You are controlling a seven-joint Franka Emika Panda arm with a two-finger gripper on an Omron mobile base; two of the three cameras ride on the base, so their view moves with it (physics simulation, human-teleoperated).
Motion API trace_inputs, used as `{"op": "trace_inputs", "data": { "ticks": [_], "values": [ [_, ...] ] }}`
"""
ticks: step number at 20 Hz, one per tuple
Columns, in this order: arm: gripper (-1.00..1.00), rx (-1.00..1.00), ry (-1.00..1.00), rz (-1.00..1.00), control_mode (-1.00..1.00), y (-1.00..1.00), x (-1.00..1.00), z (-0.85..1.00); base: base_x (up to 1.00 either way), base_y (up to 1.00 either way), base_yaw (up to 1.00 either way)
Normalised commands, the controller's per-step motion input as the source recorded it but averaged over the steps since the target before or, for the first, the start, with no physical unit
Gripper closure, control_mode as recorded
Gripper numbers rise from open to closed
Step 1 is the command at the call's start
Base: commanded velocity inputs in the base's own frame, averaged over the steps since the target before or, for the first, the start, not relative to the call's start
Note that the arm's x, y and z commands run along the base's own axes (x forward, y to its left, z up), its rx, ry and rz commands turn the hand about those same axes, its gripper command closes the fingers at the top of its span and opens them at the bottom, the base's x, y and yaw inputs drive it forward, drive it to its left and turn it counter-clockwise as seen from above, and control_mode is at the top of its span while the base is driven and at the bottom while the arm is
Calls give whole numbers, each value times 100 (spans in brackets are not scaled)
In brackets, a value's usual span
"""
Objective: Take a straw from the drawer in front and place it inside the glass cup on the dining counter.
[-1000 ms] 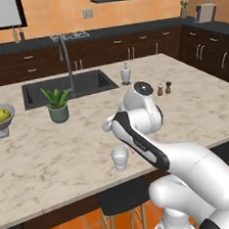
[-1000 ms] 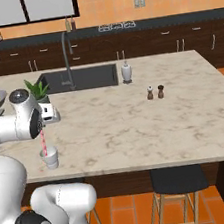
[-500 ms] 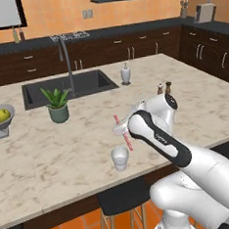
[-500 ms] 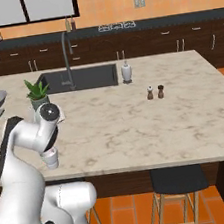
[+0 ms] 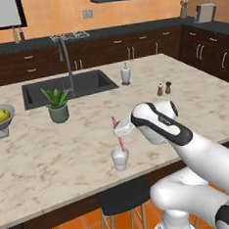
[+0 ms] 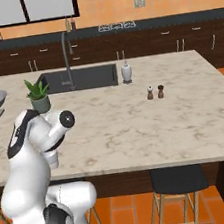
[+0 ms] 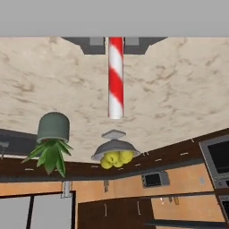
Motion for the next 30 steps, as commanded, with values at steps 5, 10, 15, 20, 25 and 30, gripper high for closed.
{"op": "trace_inputs", "data": {
  "ticks": [5, 10, 15, 20, 25, 30],
  "values": [
    [100, 2, 0, 6, -100, 20, 48, -24, 0, 0, 0],
    [100, 1, 0, 5, -100, 9, 28, -33, 0, 0, 0],
    [100, 2, -1, 3, -100, 3, -13, -19, 0, 0, 0],
    [100, 3, -9, 0, -100, 2, -76, 0, 0, 0, 0],
    [100, 2, -6, 0, -100, 0, -24, 0, 0, 0, 0],
    [100, 1, -4, 0, -100, 0, -5, 0, 0, 0, 0]
  ]
}}
